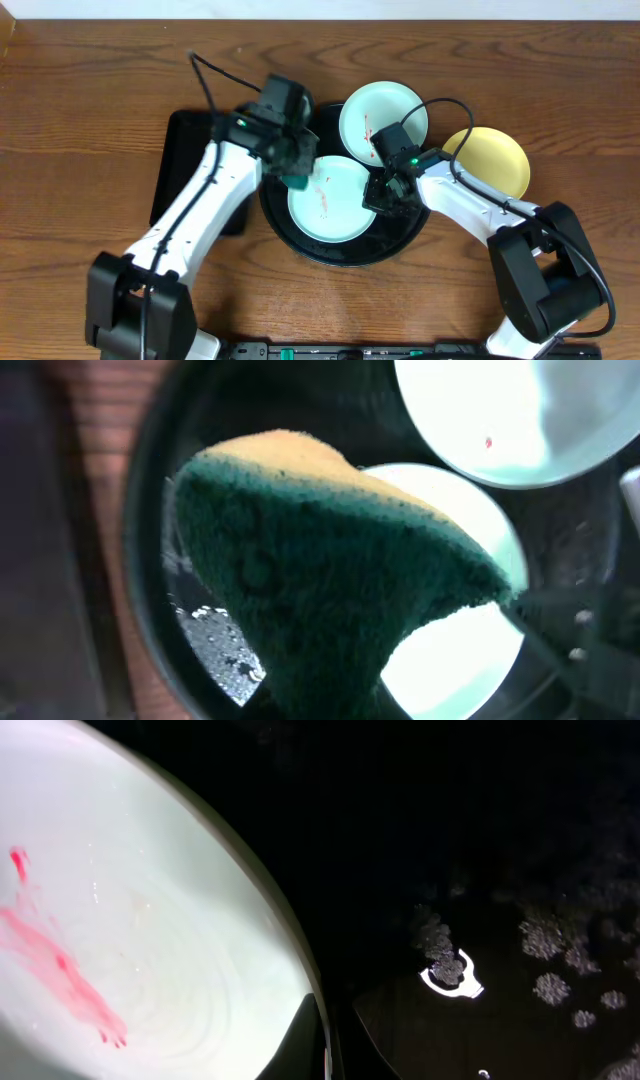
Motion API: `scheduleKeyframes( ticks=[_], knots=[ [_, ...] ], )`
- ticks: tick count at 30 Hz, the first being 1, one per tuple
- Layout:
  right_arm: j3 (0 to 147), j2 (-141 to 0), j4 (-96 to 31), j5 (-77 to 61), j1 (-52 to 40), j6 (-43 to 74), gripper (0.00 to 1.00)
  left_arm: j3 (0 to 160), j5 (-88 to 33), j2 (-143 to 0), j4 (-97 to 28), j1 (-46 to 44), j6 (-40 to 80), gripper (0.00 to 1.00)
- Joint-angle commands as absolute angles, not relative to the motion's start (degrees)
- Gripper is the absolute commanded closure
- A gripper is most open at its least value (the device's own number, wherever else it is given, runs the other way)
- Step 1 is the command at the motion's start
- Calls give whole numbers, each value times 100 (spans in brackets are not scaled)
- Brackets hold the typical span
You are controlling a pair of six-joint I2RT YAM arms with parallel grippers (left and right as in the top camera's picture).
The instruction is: Clean dirty plates on tray and stack at the side
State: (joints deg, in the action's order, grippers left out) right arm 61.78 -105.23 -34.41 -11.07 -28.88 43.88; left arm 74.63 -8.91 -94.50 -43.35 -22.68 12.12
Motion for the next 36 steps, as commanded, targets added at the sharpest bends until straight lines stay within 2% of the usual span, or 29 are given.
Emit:
scheduleKeyframes(
  ticks=[1,7,16,21,23,26,28,31,36],
  knots=[
    [6252,-10680,-3336,-1251,-2860,4257,99,7234,-1122,-9767,-4101,-2324,707,93],
    [6252,-10680,-3341,-1251,-2860,4257,99,7234,-2344,-10680,-3889,-2366,517,92],
    [6252,-10680,-3339,-1251,-2858,4257,99,7234,-2344,-11306,-3723,-2545,1496,93],
    [6252,-10680,-3341,-1251,-2860,4257,99,7234,-2307,-11314,-2838,-2613,1479,92],
    [6252,-10680,-3341,-1251,-2860,4257,99,7234,-1929,-11316,-2373,-2613,1470,92],
    [6252,-10680,-3345,-1251,-2860,4254,99,7234,-742,-11319,-1852,-2611,1474,92],
    [6250,-10680,-3358,-1249,-2858,4254,99,7234,261,-11321,-1772,-2611,1500,93],
    [6252,-10680,-3358,-1251,-2858,4254,99,7234,1055,-11321,-2056,-2606,1704,93],
    [6250,-10680,-3356,-1249,-2858,4254,99,7234,816,-11310,-2370,-2613,1940,92]
  ],
)
